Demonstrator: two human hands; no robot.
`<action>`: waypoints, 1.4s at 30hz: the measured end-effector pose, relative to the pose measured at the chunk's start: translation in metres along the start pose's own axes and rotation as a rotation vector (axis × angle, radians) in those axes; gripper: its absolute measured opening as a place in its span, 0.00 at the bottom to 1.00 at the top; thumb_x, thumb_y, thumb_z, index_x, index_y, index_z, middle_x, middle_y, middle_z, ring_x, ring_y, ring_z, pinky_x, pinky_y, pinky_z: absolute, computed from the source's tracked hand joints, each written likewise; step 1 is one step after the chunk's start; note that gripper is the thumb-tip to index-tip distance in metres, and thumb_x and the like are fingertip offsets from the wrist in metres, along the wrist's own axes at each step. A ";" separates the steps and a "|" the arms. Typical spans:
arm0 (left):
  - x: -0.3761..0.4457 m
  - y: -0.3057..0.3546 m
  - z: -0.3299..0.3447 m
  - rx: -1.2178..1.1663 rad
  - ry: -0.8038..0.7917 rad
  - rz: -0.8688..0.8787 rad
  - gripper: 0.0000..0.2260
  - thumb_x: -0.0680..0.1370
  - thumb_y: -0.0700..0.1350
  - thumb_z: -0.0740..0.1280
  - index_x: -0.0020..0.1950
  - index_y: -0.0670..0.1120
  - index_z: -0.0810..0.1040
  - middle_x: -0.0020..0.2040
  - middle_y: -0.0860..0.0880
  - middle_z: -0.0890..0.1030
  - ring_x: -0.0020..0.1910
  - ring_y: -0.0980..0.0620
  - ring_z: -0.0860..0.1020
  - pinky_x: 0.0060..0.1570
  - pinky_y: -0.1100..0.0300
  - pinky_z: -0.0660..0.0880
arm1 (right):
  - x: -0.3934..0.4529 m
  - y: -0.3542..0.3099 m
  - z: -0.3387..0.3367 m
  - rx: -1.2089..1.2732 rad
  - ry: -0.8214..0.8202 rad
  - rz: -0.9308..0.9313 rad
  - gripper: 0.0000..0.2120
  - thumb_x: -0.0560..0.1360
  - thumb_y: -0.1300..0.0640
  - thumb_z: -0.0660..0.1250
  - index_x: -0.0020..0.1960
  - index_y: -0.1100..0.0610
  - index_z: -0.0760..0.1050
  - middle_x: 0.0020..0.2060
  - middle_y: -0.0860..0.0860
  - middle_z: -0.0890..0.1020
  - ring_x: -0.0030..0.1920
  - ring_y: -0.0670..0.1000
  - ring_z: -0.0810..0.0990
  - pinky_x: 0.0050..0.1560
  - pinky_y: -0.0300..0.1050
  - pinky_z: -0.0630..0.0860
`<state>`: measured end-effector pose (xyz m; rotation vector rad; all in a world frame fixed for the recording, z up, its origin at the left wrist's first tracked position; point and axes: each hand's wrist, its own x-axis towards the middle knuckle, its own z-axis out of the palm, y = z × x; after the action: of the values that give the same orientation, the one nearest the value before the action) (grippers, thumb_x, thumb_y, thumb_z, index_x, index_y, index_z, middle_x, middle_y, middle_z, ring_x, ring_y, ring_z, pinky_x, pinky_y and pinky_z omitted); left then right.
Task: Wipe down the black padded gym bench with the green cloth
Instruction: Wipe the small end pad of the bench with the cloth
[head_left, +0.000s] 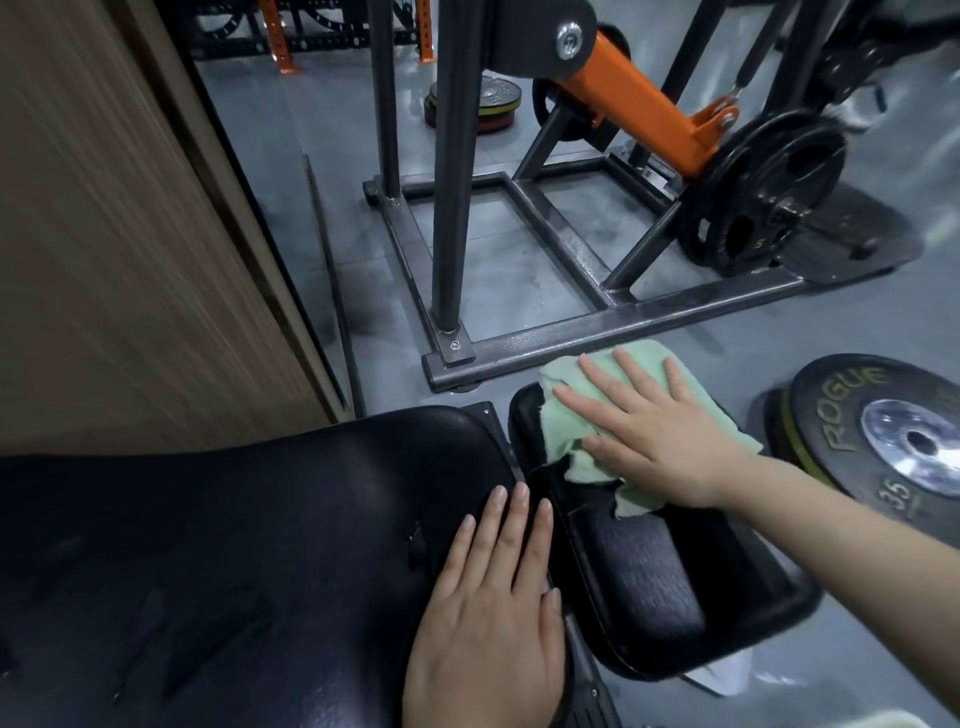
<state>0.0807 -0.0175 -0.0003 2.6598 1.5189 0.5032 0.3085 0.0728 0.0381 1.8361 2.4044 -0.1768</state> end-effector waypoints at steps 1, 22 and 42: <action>0.000 0.000 0.000 -0.002 0.002 0.000 0.26 0.74 0.50 0.56 0.70 0.43 0.72 0.71 0.45 0.70 0.71 0.47 0.67 0.64 0.50 0.62 | -0.004 0.005 -0.001 -0.006 -0.017 -0.034 0.31 0.65 0.26 0.20 0.67 0.27 0.29 0.75 0.40 0.34 0.76 0.53 0.32 0.72 0.64 0.35; -0.004 0.002 -0.002 0.031 -0.044 -0.036 0.26 0.77 0.50 0.54 0.72 0.38 0.66 0.73 0.44 0.66 0.73 0.48 0.64 0.67 0.51 0.58 | -0.004 -0.058 0.002 0.042 -0.034 0.200 0.36 0.65 0.29 0.30 0.73 0.30 0.39 0.77 0.43 0.37 0.76 0.58 0.33 0.68 0.73 0.37; -0.002 0.002 -0.005 -0.039 -0.044 -0.042 0.27 0.76 0.50 0.54 0.71 0.38 0.68 0.72 0.43 0.69 0.71 0.47 0.66 0.65 0.52 0.60 | -0.049 -0.120 -0.002 0.629 0.029 0.316 0.30 0.72 0.34 0.28 0.74 0.34 0.39 0.75 0.36 0.41 0.74 0.42 0.30 0.71 0.56 0.26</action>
<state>0.0800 -0.0211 0.0040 2.5864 1.5341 0.4641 0.2060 -0.0052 0.0507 2.4421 2.1821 -0.9709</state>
